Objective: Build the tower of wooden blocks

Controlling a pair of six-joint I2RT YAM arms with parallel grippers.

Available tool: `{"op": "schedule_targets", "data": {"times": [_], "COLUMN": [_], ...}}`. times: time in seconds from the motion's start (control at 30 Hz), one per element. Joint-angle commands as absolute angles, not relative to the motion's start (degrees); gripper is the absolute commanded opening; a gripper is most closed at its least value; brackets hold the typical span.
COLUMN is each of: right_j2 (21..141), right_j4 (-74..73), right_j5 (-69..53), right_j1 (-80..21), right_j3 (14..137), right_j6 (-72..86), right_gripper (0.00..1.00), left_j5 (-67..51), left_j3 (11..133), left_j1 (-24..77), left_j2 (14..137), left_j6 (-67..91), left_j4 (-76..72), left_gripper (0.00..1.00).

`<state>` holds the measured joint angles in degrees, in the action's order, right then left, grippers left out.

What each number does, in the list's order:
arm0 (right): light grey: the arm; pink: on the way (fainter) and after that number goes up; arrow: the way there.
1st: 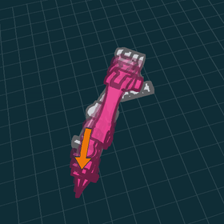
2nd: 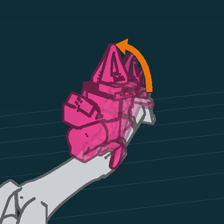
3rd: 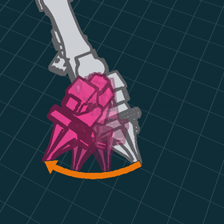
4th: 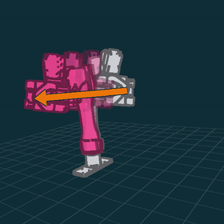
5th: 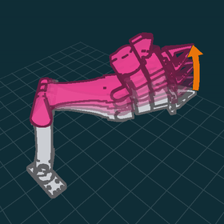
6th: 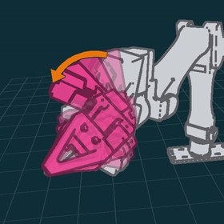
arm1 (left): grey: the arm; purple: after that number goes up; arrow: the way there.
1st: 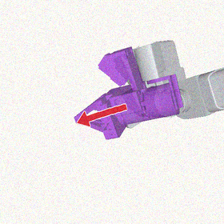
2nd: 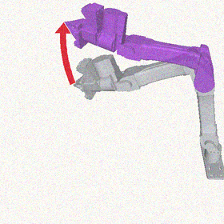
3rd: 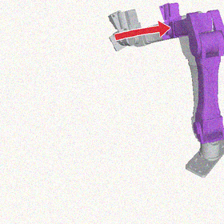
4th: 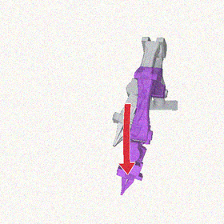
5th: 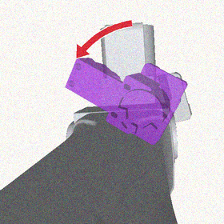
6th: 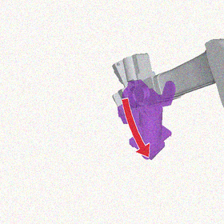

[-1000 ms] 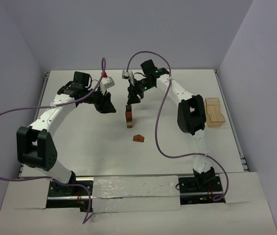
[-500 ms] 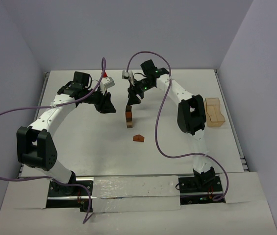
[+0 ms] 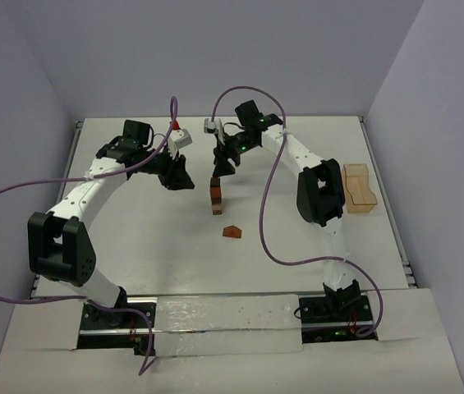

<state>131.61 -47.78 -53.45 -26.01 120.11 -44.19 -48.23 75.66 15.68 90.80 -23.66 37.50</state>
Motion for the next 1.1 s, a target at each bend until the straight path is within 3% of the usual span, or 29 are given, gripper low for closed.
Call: {"op": "schedule_targets", "data": {"times": [0.0,0.33,0.67,0.87,1.07], "right_j2": [132.3,131.6,128.7,122.8,110.1], "right_j4": [-49.0,-46.1,-36.1,-31.2,-31.3], "right_j5": [-55.0,-54.3,-52.2,-52.3,-51.5], "right_j1": [-27.0,-27.0,-25.0,-20.9,-18.5], "right_j3": [123.0,122.4,121.9,120.7,109.2], "right_j6": [-45.0,-42.4,-32.6,-25.7,-25.6], "right_gripper": [0.67,0.70,0.67,0.63,0.57], "left_j5": [-49.7,-49.5,-47.7,-47.4,-46.8], "left_j3": [76.9,76.5,75.7,74.2,72.9], "left_j1": [15.6,15.6,15.4,14.5,13.6], "left_j2": [90.6,90.3,89.4,87.4,85.3], "left_j6": [-24.8,-24.5,-23.0,-21.2,-20.7], "left_j4": [37.3,36.9,35.1,32.3,31.8], "left_gripper": [0.47,0.47,0.46,0.39,0.36]}}
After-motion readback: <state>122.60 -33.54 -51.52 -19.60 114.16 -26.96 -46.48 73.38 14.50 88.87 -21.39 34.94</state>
